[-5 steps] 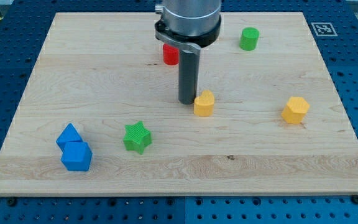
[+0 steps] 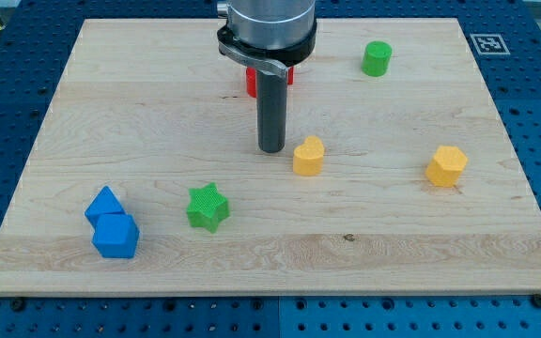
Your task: Push the yellow heart towards left side of the yellow hexagon
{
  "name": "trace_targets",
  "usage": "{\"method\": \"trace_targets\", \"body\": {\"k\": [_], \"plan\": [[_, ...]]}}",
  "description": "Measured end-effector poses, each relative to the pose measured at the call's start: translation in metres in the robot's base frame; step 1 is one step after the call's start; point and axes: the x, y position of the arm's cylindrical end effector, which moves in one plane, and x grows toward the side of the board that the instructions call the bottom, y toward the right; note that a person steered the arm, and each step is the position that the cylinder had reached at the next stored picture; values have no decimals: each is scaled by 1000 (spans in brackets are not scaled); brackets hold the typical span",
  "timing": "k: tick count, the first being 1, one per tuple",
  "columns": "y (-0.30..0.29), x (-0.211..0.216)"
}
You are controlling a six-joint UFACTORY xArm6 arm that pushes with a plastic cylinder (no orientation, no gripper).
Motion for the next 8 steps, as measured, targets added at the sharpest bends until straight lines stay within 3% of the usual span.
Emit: {"method": "trace_targets", "body": {"k": [8], "plan": [[29, 22]]}}
